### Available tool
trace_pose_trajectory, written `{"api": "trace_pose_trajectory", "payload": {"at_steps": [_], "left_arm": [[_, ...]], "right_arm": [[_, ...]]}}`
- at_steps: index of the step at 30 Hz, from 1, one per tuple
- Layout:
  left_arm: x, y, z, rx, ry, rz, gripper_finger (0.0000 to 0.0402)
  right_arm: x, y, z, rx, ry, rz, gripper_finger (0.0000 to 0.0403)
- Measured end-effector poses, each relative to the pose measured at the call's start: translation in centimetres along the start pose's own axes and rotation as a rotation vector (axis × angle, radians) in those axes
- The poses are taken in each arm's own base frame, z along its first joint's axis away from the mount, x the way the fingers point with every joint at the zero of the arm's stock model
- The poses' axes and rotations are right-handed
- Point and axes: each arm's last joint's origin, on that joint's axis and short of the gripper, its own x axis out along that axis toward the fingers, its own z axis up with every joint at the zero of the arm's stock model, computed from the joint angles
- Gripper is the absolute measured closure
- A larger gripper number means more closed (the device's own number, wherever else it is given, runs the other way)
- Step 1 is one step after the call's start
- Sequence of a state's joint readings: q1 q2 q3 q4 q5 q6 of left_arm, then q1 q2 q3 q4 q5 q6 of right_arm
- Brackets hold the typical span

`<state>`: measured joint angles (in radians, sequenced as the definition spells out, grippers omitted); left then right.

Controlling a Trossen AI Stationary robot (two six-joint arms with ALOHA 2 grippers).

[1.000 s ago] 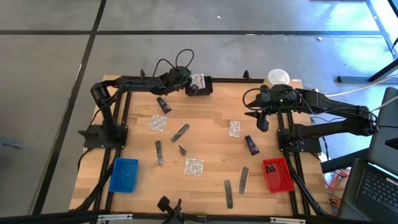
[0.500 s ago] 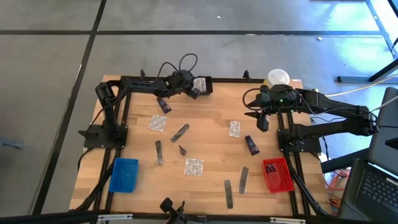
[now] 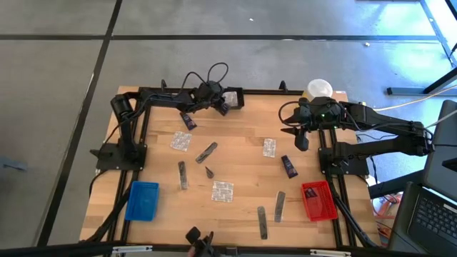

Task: Pick & Place Travel size toiletries
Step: Put the white bandage into the black bin, then put the black comb into the blue bin

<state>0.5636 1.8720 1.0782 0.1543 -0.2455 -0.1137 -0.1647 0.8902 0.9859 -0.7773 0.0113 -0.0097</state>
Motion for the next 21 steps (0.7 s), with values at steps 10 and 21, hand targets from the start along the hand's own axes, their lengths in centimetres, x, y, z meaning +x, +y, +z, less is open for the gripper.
{"api": "trace_pose_trajectory", "payload": {"at_steps": [10, 21], "left_arm": [[-3.9, 0.2, 2.8, -0.021, -0.063, -0.077, 0.0269], [-12.0, -3.5, 4.3, 0.058, -0.09, -0.171, 0.0291]], "right_arm": [[0.0, 0.0, 0.0, 0.0, 0.0, 0.0, 0.0271], [0.0, 0.0, 0.0, 0.0, 0.0, 0.0, 0.0285]]}}
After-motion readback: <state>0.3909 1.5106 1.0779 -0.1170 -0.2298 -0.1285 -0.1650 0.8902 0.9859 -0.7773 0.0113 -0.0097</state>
